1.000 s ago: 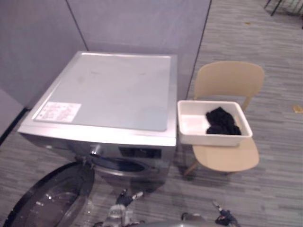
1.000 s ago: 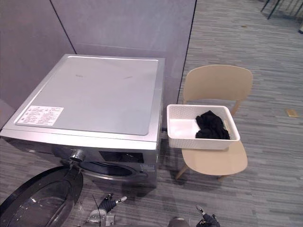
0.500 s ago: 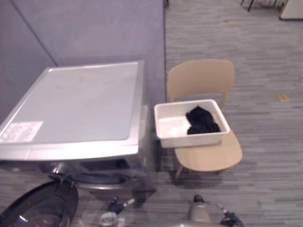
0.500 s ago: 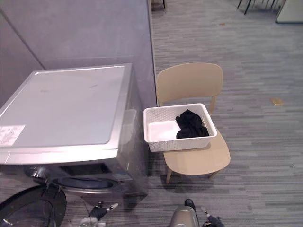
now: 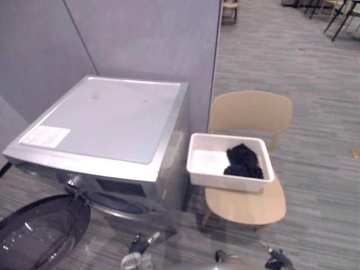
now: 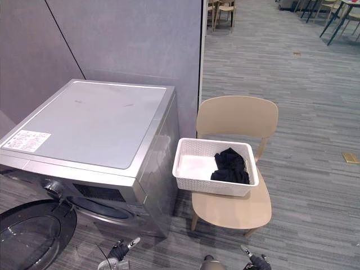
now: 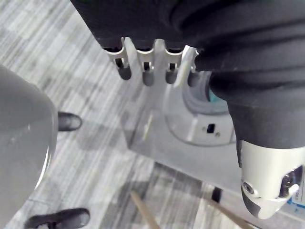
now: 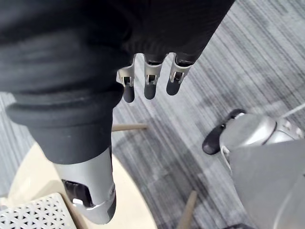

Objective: Pick up the laundry basket with both hands and put the clothes into the washing machine.

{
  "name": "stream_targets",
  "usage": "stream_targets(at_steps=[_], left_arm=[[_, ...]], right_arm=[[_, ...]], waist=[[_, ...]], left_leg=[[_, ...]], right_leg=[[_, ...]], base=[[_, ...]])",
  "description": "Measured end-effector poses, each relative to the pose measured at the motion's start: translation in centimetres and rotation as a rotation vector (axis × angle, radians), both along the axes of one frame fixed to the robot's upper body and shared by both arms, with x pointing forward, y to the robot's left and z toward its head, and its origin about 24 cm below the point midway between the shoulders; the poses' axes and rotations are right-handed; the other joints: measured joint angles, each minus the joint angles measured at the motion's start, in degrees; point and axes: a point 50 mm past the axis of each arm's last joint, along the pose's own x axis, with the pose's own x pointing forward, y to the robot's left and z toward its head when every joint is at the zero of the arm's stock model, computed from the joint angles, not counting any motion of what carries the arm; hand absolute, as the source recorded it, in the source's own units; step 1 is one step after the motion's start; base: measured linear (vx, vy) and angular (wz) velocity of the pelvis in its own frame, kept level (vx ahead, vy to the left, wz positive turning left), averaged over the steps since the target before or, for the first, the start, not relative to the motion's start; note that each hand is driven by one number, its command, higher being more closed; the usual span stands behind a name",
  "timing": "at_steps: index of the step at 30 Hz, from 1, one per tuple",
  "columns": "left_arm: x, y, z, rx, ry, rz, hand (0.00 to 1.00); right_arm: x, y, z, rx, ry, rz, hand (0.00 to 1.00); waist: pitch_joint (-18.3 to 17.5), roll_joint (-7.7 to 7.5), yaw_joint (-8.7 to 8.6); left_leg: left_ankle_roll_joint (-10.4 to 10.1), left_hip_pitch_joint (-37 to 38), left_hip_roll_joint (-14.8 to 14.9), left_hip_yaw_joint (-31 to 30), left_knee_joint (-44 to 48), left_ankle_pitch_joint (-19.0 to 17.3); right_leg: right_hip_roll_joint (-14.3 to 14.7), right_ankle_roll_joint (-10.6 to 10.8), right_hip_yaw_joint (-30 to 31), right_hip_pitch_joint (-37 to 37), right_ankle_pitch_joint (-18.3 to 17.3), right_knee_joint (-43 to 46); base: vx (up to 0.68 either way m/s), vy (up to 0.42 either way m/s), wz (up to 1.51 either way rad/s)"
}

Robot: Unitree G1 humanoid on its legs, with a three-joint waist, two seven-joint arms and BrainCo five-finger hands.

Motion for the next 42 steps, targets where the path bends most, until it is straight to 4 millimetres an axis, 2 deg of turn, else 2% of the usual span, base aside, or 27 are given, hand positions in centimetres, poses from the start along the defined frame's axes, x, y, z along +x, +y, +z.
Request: stream_targets(at_steps=[2, 6, 9, 10, 13, 15, 19, 20, 21, 22, 23, 24, 25, 26, 27, 28, 29, 30, 31, 32, 33, 34, 37, 39, 40, 41, 42], left_arm=[[-0.1, 0.0, -0.1, 0.002, 0.012, -0.013, 0.00], [-0.1, 0.0, -0.1, 0.014, 0.025, -0.041, 0.00], [1.2, -0.2, 0.1, 0.021, 0.001, -0.075, 0.00], [2.1, -0.6, 0.4, 0.024, -0.018, -0.110, 0.00], [2.6, -1.1, 0.5, 0.029, -0.031, -0.164, 0.00], [3.1, -1.5, 0.7, 0.033, -0.045, -0.206, 0.00], [3.7, -1.2, 0.9, 0.063, -0.055, -0.245, 0.00], [3.3, -0.8, 0.8, 0.073, -0.038, -0.244, 0.00], [2.7, -0.3, 0.6, 0.080, -0.015, -0.238, 0.00], [2.3, -0.1, 0.4, 0.081, -0.005, -0.230, 0.00], [2.0, 0.2, 0.4, 0.078, -0.005, -0.209, 0.00], [1.6, 0.9, 0.3, 0.089, 0.009, -0.187, 0.00], [1.3, 1.2, 0.3, 0.094, 0.017, -0.186, 0.00], [0.6, 1.8, 0.2, 0.103, 0.034, -0.166, 0.00], [-0.3, 2.4, 0.0, 0.105, 0.056, -0.139, 0.00], [-0.6, 2.6, 0.0, 0.103, 0.059, -0.118, 0.00], [-0.7, 3.0, 0.0, 0.102, 0.062, -0.083, 0.00], [-0.8, 2.7, -0.1, 0.091, 0.063, -0.075, 0.00], [-0.7, 1.2, -0.3, 0.047, 0.061, -0.068, 0.00], [-0.5, 0.6, -0.3, 0.031, 0.058, -0.073, 0.00], [-0.2, 0.2, -0.3, 0.017, 0.055, -0.078, 0.00], [0.6, -0.4, -0.1, 0.005, 0.028, -0.084, 0.00], [1.5, 0.1, 0.2, 0.020, -0.007, -0.067, 0.00], [2.1, 1.2, 0.5, 0.048, -0.026, -0.006, 0.00], [2.3, 1.2, 0.6, 0.052, -0.029, 0.002, 0.00], [2.5, 1.3, 0.7, 0.044, -0.037, 0.042, 0.00], [2.6, 1.6, 0.8, 0.046, -0.040, 0.055, 0.00]], right_arm=[[-0.6, 0.8, -0.3, 0.024, 0.015, -0.007, 0.00], [-1.3, 1.8, -0.7, 0.053, 0.030, -0.023, 0.00], [-1.4, 1.9, -0.7, 0.057, 0.033, -0.046, 0.00], [-0.9, 1.8, -0.6, 0.052, 0.022, -0.037, 0.00], [-1.1, 1.6, -0.6, 0.052, 0.022, -0.068, 0.00], [-1.2, 1.5, -0.6, 0.048, 0.023, -0.071, 0.00], [-1.7, 2.1, -0.8, 0.063, 0.031, -0.082, 0.00], [-1.5, 2.4, -0.8, 0.068, 0.023, -0.083, 0.00], [-1.4, 2.6, -0.8, 0.073, 0.017, -0.082, 0.00], [-1.4, 2.6, -0.8, 0.073, 0.019, -0.081, 0.00], [-1.6, 2.8, -0.9, 0.077, 0.027, -0.071, 0.00], [-1.5, 2.8, -0.9, 0.077, 0.027, -0.066, 0.00], [-1.5, 2.7, -0.8, 0.075, 0.026, -0.068, 0.00], [-1.5, 2.6, -0.8, 0.078, 0.021, -0.084, 0.00], [-1.2, 2.6, -0.8, 0.079, 0.008, -0.091, 0.00], [-1.2, 2.6, -0.8, 0.080, 0.006, -0.095, 0.00], [-1.3, 2.3, -0.7, 0.075, 0.006, -0.100, 0.00], [-1.0, 2.1, -0.6, 0.067, -0.006, -0.098, 0.00], [-0.6, 0.6, -0.2, 0.027, -0.026, -0.093, 0.00], [-0.7, 0.3, -0.1, 0.020, -0.023, -0.096, 0.00], [-1.0, 0.1, -0.1, 0.018, -0.013, -0.100, 0.00], [-2.4, -0.3, -0.2, 0.009, 0.022, -0.106, 0.00], [-2.8, -0.7, -0.2, -0.001, 0.035, -0.103, 0.00], [-2.8, -0.2, -0.3, 0.011, 0.036, -0.092, 0.00], [-2.6, -0.2, -0.3, 0.010, 0.033, -0.082, 0.00], [-2.4, -0.4, -0.2, 0.003, 0.027, -0.080, 0.00], [-2.2, -0.2, -0.2, 0.008, 0.023, -0.080, 0.00]], waist=[[-0.2, 0.23, -0.33], [-0.2, 0.22, -1.58], [-0.3, 0.00, -1.54], [-0.3, 0.06, -1.58], [-0.1, 0.02, -1.70], [1.4, -0.12, -1.82], [3.9, -1.85, -2.57], [4.6, -2.71, -2.50], [5.3, -3.83, -2.50], [5.6, -4.15, -2.59], [6.1, -3.70, -2.52], [6.1, -3.42, -2.57], [6.1, -3.23, -2.49], [6.1, -3.21, -2.45], [6.0, -3.70, -2.26], [5.6, -4.40, -2.12], [5.1, -4.78, -1.35], [5.0, -3.37, -1.17], [5.0, -0.45, -1.35], [4.9, 0.55, -1.44], [4.8, 0.94, -1.44], [4.3, 0.47, -1.60], [3.7, -0.32, -1.65], [2.8, -2.57, -2.91], [2.8, -2.81, -3.39], [2.8, -2.66, -4.13], [3.0, -3.25, -3.95]], left_leg=[[0.8, -0.1, -0.4, 0.9, 0.4, 0.5], [0.8, 0.7, -0.9, 1.8, 0.2, 0.7], [0.8, 1.8, -0.7, 2.4, -0.4, 0.7], [0.8, 2.2, -0.5, 2.9, -1.1, 0.7], [0.8, 2.5, -0.4, 2.9, -1.1, 0.7], [0.8, 2.5, -0.3, 2.8, -1.0, 0.7], [1.0, 2.1, 0.0, 2.8, 0.3, 0.3], [1.9, 2.2, -0.5, 3.1, 0.8, -0.4], [2.9, 3.0, -0.9, 3.4, 0.8, -1.0], [3.2, 3.7, -0.9, 3.6, 0.7, -1.3], [3.4, 4.5, -0.4, 4.4, 0.8, -1.5], [2.2, 5.7, 0.9, 5.9, 0.9, -0.9], [1.6, 6.6, 1.5, 6.7, 0.8, -0.8], [0.7, 8.5, 2.7, 9.0, 0.4, -0.5], [-0.5, 10.4, 3.1, 11.8, -0.1, -0.3], [-1.1, 11.0, 2.9, 12.8, -0.1, -0.4], [-2.2, 12.3, 3.1, 14.7, -0.7, -1.0], [-2.8, 12.9, 4.0, 15.9, -1.5, -0.6], [-3.6, 13.2, 6.1, 18.9, -2.5, 0.0], [-3.2, 13.1, 6.5, 19.2, -2.6, 0.3], [-3.0, 13.2, 6.5, 19.5, -2.8, 1.3], [-2.4, 13.1, 6.1, 19.4, -2.5, 3.6], [-2.2, 12.2, 6.3, 18.4, -1.4, 4.0], [-2.5, 9.3, 6.6, 16.7, -1.5, 3.8], [-3.2, 8.7, 7.0, 16.4, -1.5, 3.4], [-5.8, 7.3, 8.5, 16.4, -1.7, 1.2], [-6.3, 6.8, 8.5, 16.8, -1.6, 0.8]], right_leg=[[-0.4, 0.5, 1.3, 0.4, 2.2, -2.2], [-0.9, 0.8, 2.5, 2.4, 4.0, -6.2], [-0.8, 0.7, 2.6, 3.7, 4.7, -8.4], [-0.7, 0.5, 2.6, 3.9, 5.6, -9.6], [-0.7, 0.5, 2.2, 4.4, 5.8, -9.7], [-0.7, 0.5, 0.6, 4.3, 5.8, -8.2], [-1.9, 0.7, -4.2, 3.2, 4.9, -5.7], [-3.3, 1.7, -6.3, 2.1, 3.1, -2.9], [-5.5, 3.7, -9.4, 0.6, 1.4, 1.0], [-6.4, 4.7, -10.8, -0.3, 0.5, 3.2], [-8.4, 2.8, -13.3, -3.9, -0.2, 12.3], [-9.3, -1.5, -14.4, -7.4, -2.1, 22.7], [-9.7, -2.5, -14.5, -8.5, -2.7, 25.9], [-10.7, -2.8, -14.0, -9.7, -2.7, 28.1], [-11.4, -3.7, -13.4, -9.5, -0.9, 25.1], [-12.0, -4.7, -12.9, -9.1, 2.8, 21.9], [-10.1, -1.8, -11.6, -7.2, 2.7, 17.4], [-9.0, -1.5, -11.2, -6.3, 2.2, 15.2], [-5.2, 0.3, -9.8, -4.6, 2.5, 7.7], [-4.1, 0.2, -9.2, -4.3, 3.5, 6.1], [-3.7, 0.1, -8.7, -3.9, 4.1, 4.8], [-3.3, 0.4, -7.8, -2.3, 5.3, 1.5], [-2.9, 0.6, -7.5, -3.2, 5.4, 1.4], [-3.3, -0.1, -7.9, -7.2, 3.9, 5.4], [-3.2, -0.4, -8.5, -8.1, 3.6, 6.3], [-2.1, -1.2, -10.0, -10.5, 3.0, 9.3], [-2.0, -1.6, -9.7, -12.4, 1.8, 12.1]], base=[[0.10, 0.106, -0.30], [0.13, 0.079, -0.22], [0.05, 0.020, -0.11], [0.03, -0.001, -0.08], [-0.01, -0.001, 0.00], [-0.07, -0.006, 0.12], [-0.12, -0.033, 0.16], [-0.15, -0.004, -0.03], [-0.15, 0.001, -0.08], [-0.13, -0.029, -0.18], [-0.05, -0.075, -0.27], [0.00, -0.087, -0.34], [0.10, -0.082, -0.48], [0.14, -0.107, -0.69], [0.17, -0.169, -0.75], [0.15, -0.181, -0.96], [0.11, -0.157, -0.93], [0.12, -0.163, -1.40], [0.12, -0.175, -1.09], [0.11, -0.154, -0.92], [0.06, -0.135, -0.45], [0.02, -0.111, -0.34], [-0.02, -0.088, -0.13], [-0.11, -0.092, 0.23], [-0.14, -0.104, 0.43], [-0.12, -0.082, 0.29], [-0.11, -0.094, 0.16]])
